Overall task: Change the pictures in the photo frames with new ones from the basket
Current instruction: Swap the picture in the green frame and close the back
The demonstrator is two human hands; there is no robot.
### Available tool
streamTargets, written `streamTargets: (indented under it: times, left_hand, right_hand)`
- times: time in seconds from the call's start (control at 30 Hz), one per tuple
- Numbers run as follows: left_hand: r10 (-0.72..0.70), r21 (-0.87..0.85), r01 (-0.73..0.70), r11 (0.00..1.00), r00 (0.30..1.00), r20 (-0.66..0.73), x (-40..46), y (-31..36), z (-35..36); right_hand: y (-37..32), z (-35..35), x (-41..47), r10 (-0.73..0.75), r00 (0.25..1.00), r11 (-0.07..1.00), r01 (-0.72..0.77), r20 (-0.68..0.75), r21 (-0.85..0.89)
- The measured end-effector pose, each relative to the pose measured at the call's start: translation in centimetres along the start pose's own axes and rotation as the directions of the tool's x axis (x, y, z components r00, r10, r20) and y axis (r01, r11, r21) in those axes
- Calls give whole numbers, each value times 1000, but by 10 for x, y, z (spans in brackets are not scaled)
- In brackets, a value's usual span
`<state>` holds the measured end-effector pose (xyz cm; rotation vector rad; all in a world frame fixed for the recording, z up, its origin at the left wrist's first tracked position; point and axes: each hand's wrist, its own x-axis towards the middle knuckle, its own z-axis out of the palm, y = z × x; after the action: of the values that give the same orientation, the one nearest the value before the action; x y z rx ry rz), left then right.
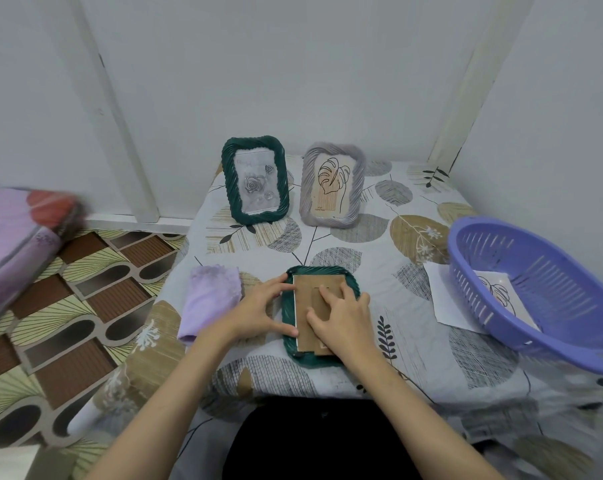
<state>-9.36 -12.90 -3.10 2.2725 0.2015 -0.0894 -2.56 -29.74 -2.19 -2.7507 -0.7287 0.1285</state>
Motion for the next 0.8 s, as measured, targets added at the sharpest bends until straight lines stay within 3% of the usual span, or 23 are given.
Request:
streamTargets:
  times: [0.2, 0.4, 0.5, 0.63, 0.8]
  left_hand:
    - [-23, 42, 24, 999, 999, -34, -1, 5, 6]
    - [-45, 150, 47, 988, 999, -16, 0, 9, 7]
    - [-50, 163, 51, 985, 999, -12, 1, 10, 8]
    - [-59, 154, 59, 986, 998, -5, 1, 13, 6]
    - [-77, 160, 73, 984, 997, 21, 3, 14, 5]
  right_hand:
    - [2, -1, 1, 4, 1000, 999, -4, 10, 52]
    - [15, -25, 12, -69, 983, 973, 29, 171, 228]
    - [36, -49, 22, -183, 931, 946, 80, 315, 313]
    - [52, -61, 27, -231, 837, 950, 83, 495, 302]
    - [56, -56, 29, -278, 810, 944, 130, 516, 304]
